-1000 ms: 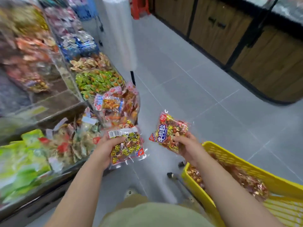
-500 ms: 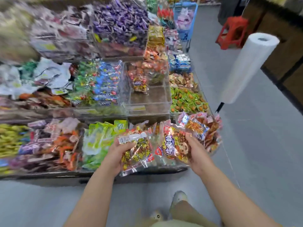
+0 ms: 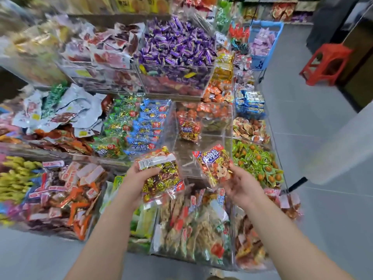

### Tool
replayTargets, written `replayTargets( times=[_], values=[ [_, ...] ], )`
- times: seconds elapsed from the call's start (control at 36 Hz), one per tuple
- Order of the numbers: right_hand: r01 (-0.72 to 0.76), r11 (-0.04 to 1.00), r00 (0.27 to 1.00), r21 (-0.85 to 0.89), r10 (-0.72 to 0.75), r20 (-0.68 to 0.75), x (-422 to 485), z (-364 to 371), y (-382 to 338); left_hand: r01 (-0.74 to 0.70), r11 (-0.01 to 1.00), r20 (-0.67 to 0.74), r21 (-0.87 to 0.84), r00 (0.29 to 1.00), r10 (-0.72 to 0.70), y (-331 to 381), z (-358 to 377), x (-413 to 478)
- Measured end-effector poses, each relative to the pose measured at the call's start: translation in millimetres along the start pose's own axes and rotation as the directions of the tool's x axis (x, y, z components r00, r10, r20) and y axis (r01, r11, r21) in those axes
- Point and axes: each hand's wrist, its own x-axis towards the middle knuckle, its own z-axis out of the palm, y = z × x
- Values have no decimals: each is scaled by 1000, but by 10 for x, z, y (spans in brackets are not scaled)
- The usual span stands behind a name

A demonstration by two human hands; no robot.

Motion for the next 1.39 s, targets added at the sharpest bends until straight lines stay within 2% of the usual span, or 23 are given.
replayTargets(
  times=[0.08,0.17,0.33,0.47,0.58,0.72,0.89,1.06,1.11,1.17,1.28,1.39],
  values=[
    [-26,998,997,49,30,-70,195,113,-141,-36,999,-2,1,999,36,172,-1,165],
    [-7,1000,997,9,8,-82,387,229,-200,-63,998,3,-11,998,63,352,-35,357],
    [37,977,999,-211,-37,4,737,542,-227,-53,998,96,29,994,50,763,-152,808],
    [101,904,985,-414,-151,-88,1095,889,-154,-44,998,163,44,986,36,1044,-247,1167],
    [152,846,963,-511,-244,-118,1415,1131,-90,-14,999,203,43,979,4,1196,-300,1396],
    [148,832,944,-535,-281,-176,1980,1270,-23,29,1000,202,7,979,-30,1303,-361,1581],
    [179,820,939,-544,-308,-156,2617,1276,51,56,998,165,17,985,-58,1280,-390,1771],
    [79,639,877,-765,-409,-251,2895,1199,155,90,996,134,20,987,-91,1231,-324,1855],
    [67,610,847,-789,-452,-278,2901,1208,187,91,996,138,13,986,-92,1224,-301,1863],
    [113,581,853,-806,-473,-221,2919,1211,182,86,996,141,-1,986,-85,1221,-278,1864],
    [250,480,879,-841,-476,-10,2914,1189,80,64,998,123,-3,990,-63,1212,-250,1850],
    [266,503,907,-822,-419,37,2934,1113,-17,54,999,111,3,992,-54,1204,-248,1816]
  ],
)
